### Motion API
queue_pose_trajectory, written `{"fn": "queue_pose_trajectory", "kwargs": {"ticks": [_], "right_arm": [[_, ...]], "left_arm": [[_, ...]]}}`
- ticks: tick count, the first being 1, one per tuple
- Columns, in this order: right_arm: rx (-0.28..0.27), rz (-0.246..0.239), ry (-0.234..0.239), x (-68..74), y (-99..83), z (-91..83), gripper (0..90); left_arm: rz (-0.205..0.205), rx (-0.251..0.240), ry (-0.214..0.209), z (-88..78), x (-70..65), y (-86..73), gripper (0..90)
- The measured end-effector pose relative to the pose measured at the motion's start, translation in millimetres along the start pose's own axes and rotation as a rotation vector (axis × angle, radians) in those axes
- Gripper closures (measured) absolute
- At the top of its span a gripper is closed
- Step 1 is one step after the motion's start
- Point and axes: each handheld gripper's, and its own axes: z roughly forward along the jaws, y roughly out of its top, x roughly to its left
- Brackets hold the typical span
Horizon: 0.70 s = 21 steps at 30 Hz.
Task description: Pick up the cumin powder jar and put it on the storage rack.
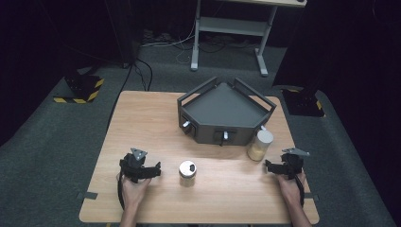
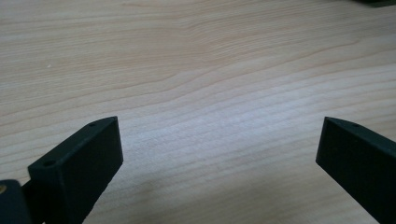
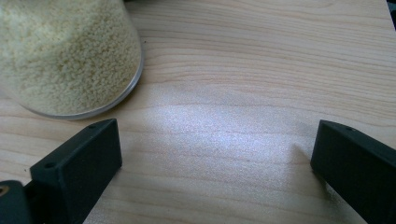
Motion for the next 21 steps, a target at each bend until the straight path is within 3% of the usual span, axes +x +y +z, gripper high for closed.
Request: {"fn": "queue_pose_trajectory", "kwargs": {"ticks": [21], "right_arm": [[0.000, 0.000, 0.000, 0.0, 0.0, 0.0, 1.0]], "left_arm": [[0.137, 0.009, -0.161, -32.4, -10.1, -31.4, 0.7]]}}
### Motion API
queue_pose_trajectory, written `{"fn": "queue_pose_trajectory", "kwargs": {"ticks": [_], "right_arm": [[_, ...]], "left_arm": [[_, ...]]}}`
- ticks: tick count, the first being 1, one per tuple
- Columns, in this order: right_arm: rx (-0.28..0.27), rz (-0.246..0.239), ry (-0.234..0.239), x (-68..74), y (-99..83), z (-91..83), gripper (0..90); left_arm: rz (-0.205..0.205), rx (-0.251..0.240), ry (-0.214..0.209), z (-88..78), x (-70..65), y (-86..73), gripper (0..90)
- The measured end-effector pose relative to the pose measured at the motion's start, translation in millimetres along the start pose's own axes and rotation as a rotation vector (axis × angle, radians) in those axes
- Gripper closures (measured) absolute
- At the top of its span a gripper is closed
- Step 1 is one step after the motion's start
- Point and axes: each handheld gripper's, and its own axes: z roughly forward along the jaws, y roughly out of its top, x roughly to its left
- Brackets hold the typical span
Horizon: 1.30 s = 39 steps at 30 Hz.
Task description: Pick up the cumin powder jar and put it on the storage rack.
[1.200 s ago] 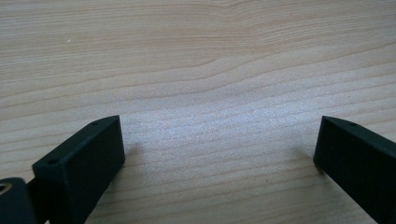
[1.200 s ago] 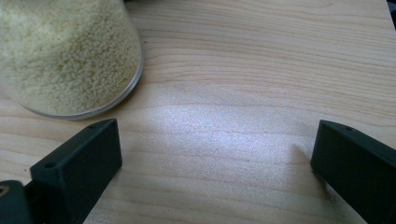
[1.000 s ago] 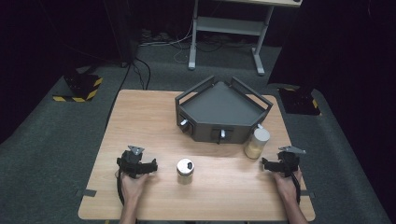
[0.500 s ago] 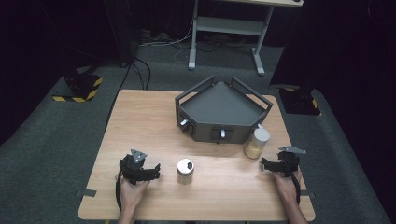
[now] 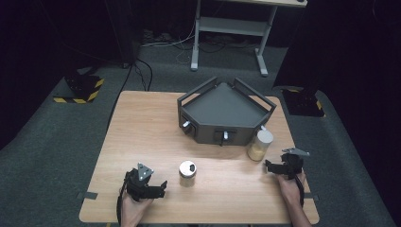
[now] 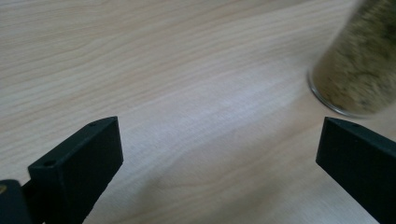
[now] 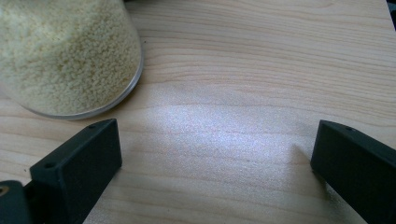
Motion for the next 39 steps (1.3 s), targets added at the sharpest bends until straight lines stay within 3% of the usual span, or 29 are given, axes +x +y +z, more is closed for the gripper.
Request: {"fn": "queue_pose_trajectory", "kwargs": {"ticks": [8, 16, 28, 39], "right_arm": [[0.000, 0.000, 0.000, 0.0, 0.0, 0.0, 1.0], [0.001, 0.001, 0.000, 0.1, 0.1, -0.1, 1.0], [0.001, 0.001, 0.000, 0.1, 0.0, -0.1, 1.0], [0.000, 0.000, 0.000, 0.1, 0.0, -0.1, 1.1]], "left_arm": [[0.071, -0.003, -0.079, -3.8, -12.6, -10.7, 1.1], [0.079, -0.022, -0.127, -1.8, -19.5, -15.2, 1.3], [0.118, -0.008, -0.151, 19.3, -33.7, 1.6, 1.6], [0.130, -0.034, -0.166, 36.7, -42.5, 17.0, 1.7]]}}
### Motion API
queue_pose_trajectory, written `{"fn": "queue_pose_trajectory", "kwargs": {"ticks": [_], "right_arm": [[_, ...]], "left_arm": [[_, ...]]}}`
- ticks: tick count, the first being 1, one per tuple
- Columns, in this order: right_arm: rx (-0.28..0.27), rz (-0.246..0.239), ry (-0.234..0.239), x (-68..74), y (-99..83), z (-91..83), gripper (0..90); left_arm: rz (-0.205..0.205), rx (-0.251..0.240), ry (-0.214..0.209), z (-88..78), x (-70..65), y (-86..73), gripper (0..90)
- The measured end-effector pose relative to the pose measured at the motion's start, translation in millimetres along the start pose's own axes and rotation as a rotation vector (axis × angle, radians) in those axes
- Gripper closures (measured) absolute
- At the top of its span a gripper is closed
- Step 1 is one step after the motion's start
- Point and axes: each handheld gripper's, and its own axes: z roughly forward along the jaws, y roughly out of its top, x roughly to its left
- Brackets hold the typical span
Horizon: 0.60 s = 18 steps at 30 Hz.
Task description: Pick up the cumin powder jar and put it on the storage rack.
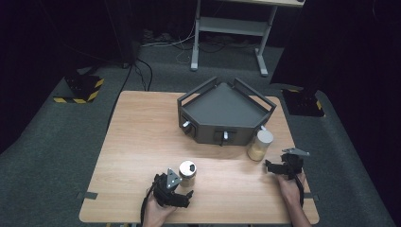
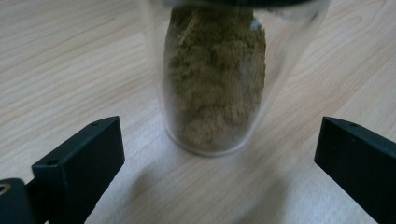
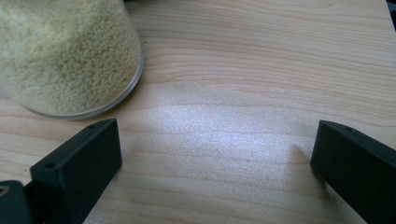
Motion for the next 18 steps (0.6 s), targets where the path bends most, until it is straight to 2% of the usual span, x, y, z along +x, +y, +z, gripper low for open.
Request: {"fn": "queue_pose_trajectory", "kwargs": {"ticks": [8, 18], "right_arm": [[-0.003, -0.006, 0.002, -0.5, -0.3, 0.0, 1.4], [-0.002, -0.006, 0.002, -0.5, -0.3, 0.0, 1.4]], "left_arm": [[-0.038, -0.041, 0.005, 7.4, -0.1, 1.3, 1.7], [-0.035, -0.052, 0.006, 16.2, -1.6, 7.1, 4.6]]}}
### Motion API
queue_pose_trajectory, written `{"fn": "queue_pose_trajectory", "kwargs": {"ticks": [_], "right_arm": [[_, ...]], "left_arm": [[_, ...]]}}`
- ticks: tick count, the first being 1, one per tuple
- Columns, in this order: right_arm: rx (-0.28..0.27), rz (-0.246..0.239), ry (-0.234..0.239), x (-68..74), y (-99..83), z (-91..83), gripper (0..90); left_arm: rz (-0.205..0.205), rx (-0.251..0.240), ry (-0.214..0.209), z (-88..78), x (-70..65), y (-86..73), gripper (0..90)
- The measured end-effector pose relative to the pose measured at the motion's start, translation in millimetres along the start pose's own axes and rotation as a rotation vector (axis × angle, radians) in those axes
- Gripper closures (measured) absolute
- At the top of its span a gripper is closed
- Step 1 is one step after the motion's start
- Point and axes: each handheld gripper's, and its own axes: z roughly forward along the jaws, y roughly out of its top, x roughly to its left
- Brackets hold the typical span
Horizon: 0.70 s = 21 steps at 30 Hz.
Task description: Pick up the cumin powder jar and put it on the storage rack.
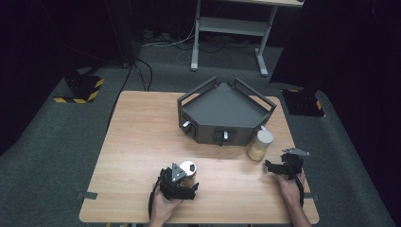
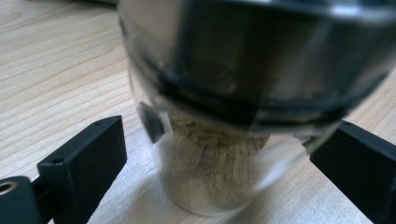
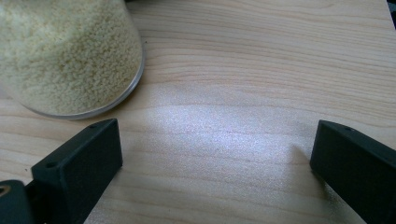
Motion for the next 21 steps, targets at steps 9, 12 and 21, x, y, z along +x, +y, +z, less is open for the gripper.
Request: {"fn": "queue_pose_trajectory", "kwargs": {"ticks": [9, 12, 21], "right_arm": [[-0.001, 0.000, 0.001, -0.1, -0.1, 0.0, 1.6], [-0.001, 0.000, 0.001, 0.0, -0.1, 0.0, 1.6], [-0.001, 0.000, 0.001, 0.0, -0.1, 0.0, 1.6]], "left_arm": [[-0.033, -0.027, 0.025, 3.0, -2.0, -2.2, 11.6], [-0.038, -0.036, 0.033, 3.9, -2.8, -2.0, 15.2], [-0.040, -0.058, 0.027, 6.0, -4.1, -4.1, 26.8]]}}
